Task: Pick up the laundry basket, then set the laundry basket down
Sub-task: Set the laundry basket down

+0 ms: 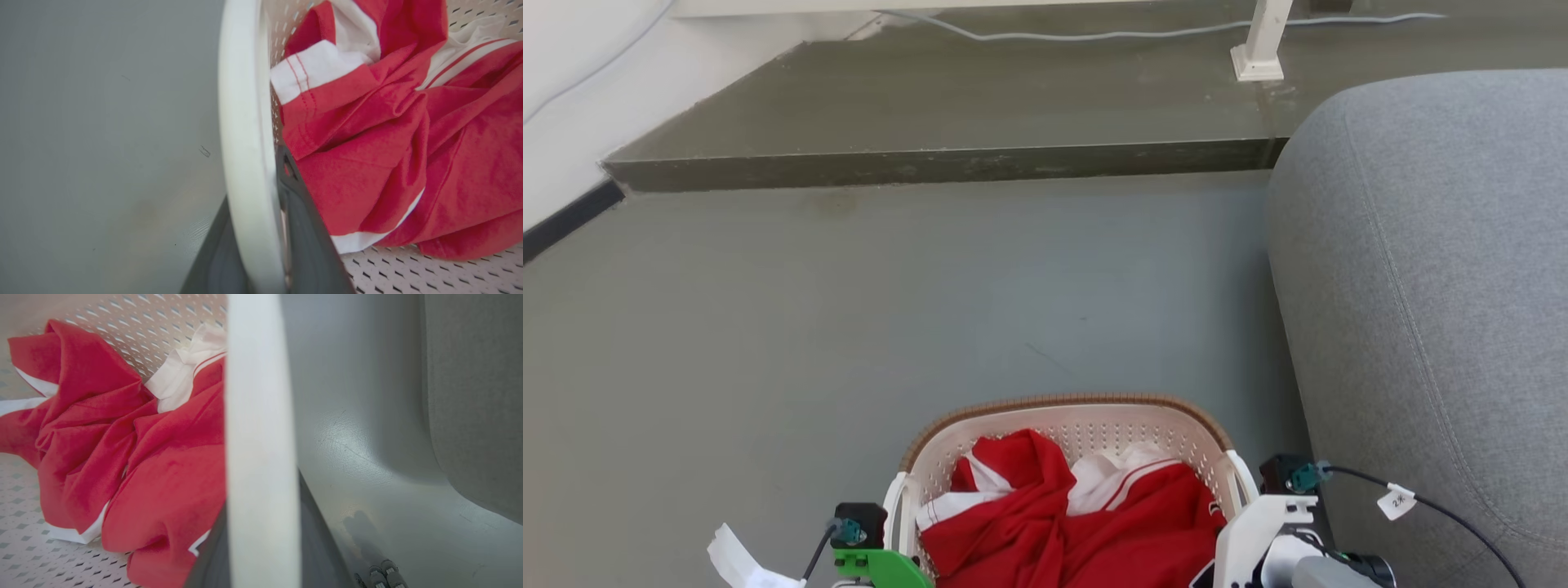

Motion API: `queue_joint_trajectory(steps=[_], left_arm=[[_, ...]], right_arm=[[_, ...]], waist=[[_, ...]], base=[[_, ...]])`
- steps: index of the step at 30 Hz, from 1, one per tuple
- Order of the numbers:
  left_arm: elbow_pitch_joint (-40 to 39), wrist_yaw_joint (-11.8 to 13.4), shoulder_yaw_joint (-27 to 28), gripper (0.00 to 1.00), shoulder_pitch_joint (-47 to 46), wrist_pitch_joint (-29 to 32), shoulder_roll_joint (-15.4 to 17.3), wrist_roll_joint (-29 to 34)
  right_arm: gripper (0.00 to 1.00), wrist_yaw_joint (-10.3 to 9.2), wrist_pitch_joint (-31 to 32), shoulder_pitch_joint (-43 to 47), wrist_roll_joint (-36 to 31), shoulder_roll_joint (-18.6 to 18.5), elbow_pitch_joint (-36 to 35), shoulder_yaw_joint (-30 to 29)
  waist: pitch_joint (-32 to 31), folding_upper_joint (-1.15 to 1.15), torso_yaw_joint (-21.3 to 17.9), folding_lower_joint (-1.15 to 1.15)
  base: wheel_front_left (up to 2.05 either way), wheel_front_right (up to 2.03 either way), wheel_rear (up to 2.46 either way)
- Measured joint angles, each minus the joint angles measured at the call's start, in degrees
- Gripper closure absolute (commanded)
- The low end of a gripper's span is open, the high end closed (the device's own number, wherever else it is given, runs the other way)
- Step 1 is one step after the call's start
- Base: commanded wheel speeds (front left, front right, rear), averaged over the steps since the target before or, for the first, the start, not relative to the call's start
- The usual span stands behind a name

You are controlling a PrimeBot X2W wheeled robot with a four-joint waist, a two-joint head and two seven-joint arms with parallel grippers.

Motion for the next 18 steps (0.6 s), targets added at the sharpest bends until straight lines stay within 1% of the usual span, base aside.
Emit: queue_joint_trajectory(steps=[3,10,12,18], left_arm=[[-0.3,0.1,-0.1,1.00,-0.7,-0.1,0.0,0.0],[-0.9,0.8,-0.1,1.00,-3.7,-0.6,0.2,0.0],[-1.0,1.2,-0.1,1.00,-4.8,-0.6,0.2,0.0],[-1.3,2.0,0.1,1.00,-9.0,-1.6,0.3,0.0]], right_arm=[[1.00,-0.42,-0.1,-1.4,0.3,-0.1,0.0,0.2],[1.00,-0.52,-1.0,-4.8,0.3,-0.4,-0.1,0.6],[1.00,-0.94,-1.2,-5.9,0.3,-0.4,-0.2,0.7],[1.00,-1.04,-2.4,-10.6,0.3,-0.9,-0.9,0.9]], waist=[[1.1,0.00,-0.2,0.00],[3.7,0.00,-0.4,0.00],[4.7,0.00,-0.5,0.00],[8.1,0.00,-0.7,0.00]], base=[[0.00,0.00,0.00],[0.00,0.00,0.00],[0.00,0.00,0.00],[0.00,0.00,0.00]])
